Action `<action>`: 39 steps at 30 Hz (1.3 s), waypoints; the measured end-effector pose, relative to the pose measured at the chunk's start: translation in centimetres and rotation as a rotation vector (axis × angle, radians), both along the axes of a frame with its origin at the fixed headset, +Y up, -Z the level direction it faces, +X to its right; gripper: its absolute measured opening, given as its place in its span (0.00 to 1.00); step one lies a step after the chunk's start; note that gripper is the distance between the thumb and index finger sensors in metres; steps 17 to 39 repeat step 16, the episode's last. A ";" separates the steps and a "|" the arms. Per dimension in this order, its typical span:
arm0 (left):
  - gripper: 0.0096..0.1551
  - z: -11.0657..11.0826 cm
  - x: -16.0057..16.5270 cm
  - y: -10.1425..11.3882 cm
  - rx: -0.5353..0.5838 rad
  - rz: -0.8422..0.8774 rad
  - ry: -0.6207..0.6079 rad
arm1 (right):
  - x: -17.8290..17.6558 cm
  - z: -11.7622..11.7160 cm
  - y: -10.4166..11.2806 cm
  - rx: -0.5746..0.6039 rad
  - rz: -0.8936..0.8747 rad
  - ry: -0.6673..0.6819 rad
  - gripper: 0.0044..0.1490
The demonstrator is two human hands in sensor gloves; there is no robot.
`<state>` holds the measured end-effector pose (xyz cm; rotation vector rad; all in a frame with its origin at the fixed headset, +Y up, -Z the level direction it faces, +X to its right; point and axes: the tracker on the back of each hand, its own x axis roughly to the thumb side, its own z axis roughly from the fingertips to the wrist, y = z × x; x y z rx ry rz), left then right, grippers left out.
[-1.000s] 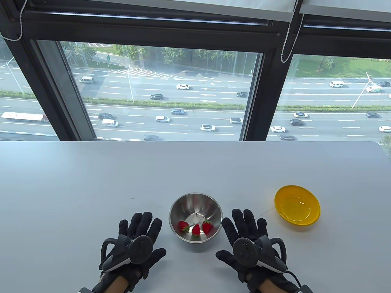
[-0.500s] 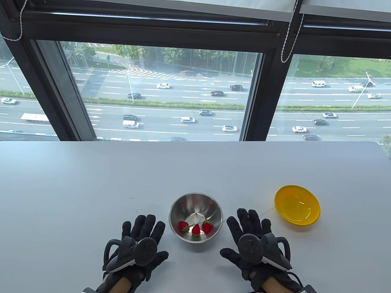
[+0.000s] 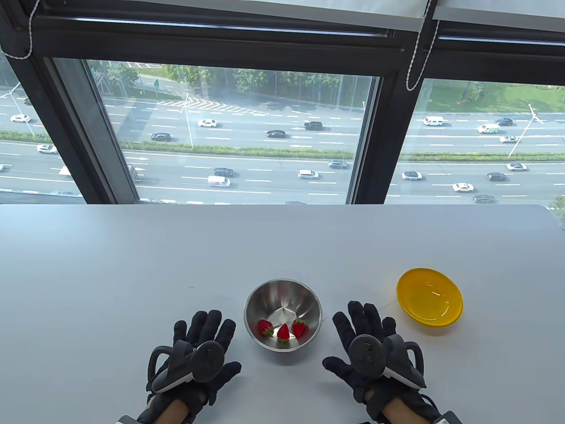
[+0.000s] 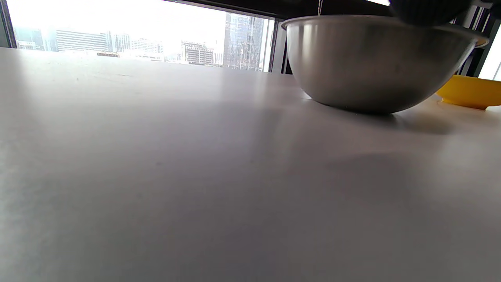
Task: Pour strawberries from bowl into mixing bowl
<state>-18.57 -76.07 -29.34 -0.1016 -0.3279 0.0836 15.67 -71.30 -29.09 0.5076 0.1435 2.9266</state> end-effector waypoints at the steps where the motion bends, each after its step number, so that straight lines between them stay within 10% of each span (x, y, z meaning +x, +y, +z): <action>1: 0.54 0.0 -0.1 0.1 -0.002 0.002 0.004 | 0.0 0.0 0.0 -0.002 0.000 0.001 0.58; 39: 0.54 -0.3 -0.9 0.2 -0.006 0.020 0.022 | -0.5 0.1 -0.3 -0.036 0.016 0.019 0.59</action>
